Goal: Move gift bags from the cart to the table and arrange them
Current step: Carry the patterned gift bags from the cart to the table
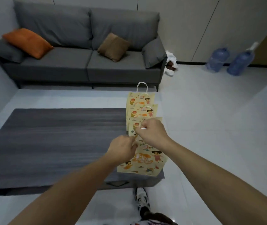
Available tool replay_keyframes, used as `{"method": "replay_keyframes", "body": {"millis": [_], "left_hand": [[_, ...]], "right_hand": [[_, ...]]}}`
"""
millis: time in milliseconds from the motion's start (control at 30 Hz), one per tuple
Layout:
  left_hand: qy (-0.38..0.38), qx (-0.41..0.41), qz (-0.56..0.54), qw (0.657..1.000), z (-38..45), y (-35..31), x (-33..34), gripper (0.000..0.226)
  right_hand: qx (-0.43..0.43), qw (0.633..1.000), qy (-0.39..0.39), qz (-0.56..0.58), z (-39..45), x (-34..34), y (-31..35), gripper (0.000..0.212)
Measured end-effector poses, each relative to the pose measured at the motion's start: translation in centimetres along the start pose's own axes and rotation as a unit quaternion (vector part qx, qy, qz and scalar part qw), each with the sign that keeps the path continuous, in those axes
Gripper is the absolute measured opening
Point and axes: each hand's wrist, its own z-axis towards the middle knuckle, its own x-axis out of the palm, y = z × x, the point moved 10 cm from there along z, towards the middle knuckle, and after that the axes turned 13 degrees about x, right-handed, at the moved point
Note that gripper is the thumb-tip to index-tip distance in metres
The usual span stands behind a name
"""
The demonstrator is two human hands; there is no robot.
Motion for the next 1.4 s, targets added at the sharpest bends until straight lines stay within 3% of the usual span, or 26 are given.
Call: {"method": "replay_keyframes", "body": {"millis": [233, 433, 600, 767, 1067, 1267, 1400], "left_hand": [[0.046, -0.027, -0.036, 0.998, 5.9, 2.1, 7.6, 0.028], [0.072, -0.073, -0.071, 0.992, 10.3, 4.6, 11.5, 0.028], [0.091, -0.122, -0.086, 0.985, 13.1, 7.5, 13.3, 0.025], [0.125, -0.161, -0.082, 0.976, 14.8, 9.4, 14.1, 0.026], [0.112, -0.155, -0.068, 0.979, 14.2, 10.7, 13.6, 0.029], [0.067, -0.194, -0.071, 0.976, 10.5, 11.9, 12.1, 0.045], [0.028, -0.263, -0.062, 0.962, 6.0, 13.5, 10.4, 0.050]], "right_hand": [[0.036, 0.997, 0.062, -0.039, 7.7, 3.4, -6.2, 0.035], [0.084, 0.989, 0.118, -0.023, 14.0, 6.2, -10.0, 0.038], [0.085, 0.981, 0.169, -0.040, 18.0, 8.9, -11.4, 0.035], [0.080, 0.983, 0.160, -0.044, 20.5, 9.5, -10.8, 0.038], [0.029, 0.982, 0.176, -0.069, 21.7, 10.9, -9.1, 0.046], [-0.111, 0.963, 0.099, -0.225, 21.0, 11.8, -4.9, 0.034], [-0.187, 0.940, 0.132, -0.254, 18.6, 13.9, -0.5, 0.038]]}}
